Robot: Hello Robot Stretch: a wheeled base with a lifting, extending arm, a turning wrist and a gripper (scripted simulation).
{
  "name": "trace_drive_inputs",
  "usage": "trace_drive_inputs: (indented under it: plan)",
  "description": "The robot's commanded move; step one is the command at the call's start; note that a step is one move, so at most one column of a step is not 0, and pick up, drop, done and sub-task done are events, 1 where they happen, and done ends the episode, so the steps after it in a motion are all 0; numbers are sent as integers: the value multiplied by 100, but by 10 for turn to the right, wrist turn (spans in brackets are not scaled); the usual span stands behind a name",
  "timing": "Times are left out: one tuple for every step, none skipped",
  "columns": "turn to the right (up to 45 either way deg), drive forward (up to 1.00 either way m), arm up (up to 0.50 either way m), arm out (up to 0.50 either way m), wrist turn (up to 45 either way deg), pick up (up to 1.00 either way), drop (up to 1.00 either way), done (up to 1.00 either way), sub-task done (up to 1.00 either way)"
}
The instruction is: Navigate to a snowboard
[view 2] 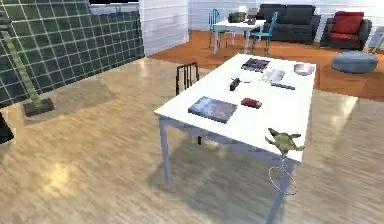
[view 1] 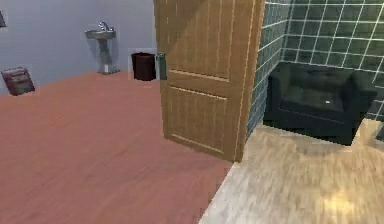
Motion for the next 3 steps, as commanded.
trace_drive_inputs:
  plan:
    - [0, 85, 0, 0, 0, 0, 0, 0, 0]
    - [-420, 0, 0, 0, 0, 0, 0, 0, 0]
    - [0, 100, 0, 0, 0, 0, 0, 0, 0]
